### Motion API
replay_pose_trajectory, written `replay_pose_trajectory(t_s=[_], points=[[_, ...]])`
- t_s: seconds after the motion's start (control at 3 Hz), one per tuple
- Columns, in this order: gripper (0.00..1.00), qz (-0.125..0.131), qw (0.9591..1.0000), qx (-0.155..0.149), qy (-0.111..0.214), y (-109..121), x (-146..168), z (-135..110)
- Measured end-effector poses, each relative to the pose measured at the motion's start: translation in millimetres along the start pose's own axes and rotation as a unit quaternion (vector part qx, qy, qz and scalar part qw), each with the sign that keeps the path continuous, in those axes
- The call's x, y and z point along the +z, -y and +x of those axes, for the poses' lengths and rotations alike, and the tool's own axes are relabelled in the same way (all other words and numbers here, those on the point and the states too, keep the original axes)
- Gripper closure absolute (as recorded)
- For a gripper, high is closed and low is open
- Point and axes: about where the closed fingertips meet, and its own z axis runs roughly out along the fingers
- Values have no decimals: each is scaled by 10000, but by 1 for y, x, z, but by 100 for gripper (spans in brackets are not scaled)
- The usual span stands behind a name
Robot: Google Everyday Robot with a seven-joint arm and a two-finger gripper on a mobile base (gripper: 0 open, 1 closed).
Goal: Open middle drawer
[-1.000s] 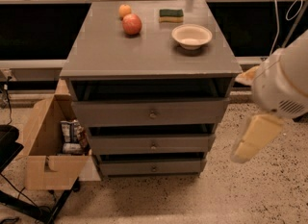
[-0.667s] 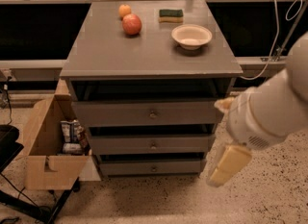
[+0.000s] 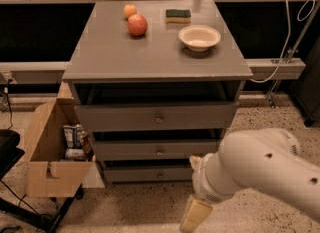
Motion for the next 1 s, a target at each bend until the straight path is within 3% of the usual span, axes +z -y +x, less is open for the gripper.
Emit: replay_pose_trajectory(t_s=[0.33, 0.67, 1.0], points=[[0, 250, 9990, 364, 71, 7, 10, 5], [0, 263, 9989, 368, 89, 9, 8, 3], [0, 216, 9987, 453, 71, 13, 34, 9]])
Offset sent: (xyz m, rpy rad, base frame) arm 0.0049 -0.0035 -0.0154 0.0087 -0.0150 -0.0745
